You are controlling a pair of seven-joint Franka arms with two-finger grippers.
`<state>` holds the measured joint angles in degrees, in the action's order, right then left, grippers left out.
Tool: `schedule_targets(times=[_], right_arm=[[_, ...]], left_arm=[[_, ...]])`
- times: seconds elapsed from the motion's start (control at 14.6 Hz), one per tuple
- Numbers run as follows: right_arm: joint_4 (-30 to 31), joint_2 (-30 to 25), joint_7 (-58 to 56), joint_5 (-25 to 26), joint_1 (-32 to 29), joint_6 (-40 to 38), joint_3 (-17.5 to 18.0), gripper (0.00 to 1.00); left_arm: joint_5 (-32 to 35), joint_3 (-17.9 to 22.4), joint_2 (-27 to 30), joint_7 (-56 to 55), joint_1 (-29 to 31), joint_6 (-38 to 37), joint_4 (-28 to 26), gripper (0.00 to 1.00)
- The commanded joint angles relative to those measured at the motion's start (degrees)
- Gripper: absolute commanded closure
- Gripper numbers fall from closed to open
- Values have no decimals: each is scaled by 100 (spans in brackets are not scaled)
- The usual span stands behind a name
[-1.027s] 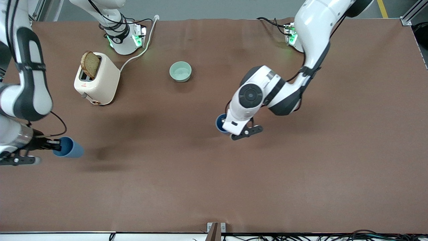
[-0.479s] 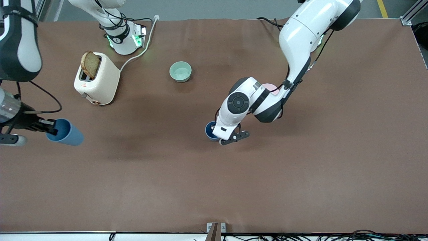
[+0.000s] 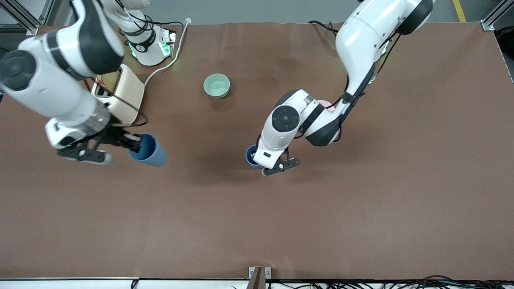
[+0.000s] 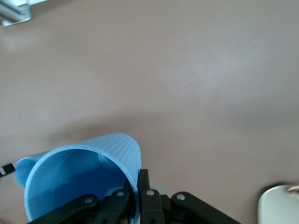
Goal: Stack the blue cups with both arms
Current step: 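Release the cup with the left gripper while the right gripper lifts its cup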
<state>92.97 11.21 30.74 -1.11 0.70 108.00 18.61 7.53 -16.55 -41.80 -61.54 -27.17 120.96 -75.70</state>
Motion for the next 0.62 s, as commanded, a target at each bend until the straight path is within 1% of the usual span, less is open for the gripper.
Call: schedule_targets(times=[0.0,0.14,0.21,0.27,0.34,0.41,0.55], right_arm=[[99,-49,1088,75,358,72,397,98],[90,65,1888,111,780,151,512,98],[99,170,2057,224,904,247,513,98],[90,319,2120,364,1001,414,521,99],[73,555,2242,409,1132,572,513,98],[-75,845,2426,470,1256,774,513,99],[-645,1434,2786,830,1423,846,521,98]], left_arm=[[144,82,1110,272,351,-975,-156,0],[178,99,1680,607,554,-1310,-156,0],[179,108,1936,739,686,-1555,-182,0],[196,108,2191,966,844,-2001,-182,0],[205,125,2428,1230,958,-2284,-174,0],[205,117,2666,1493,1151,-2522,-174,0],[205,116,3149,2195,1651,-3041,-165,0]])
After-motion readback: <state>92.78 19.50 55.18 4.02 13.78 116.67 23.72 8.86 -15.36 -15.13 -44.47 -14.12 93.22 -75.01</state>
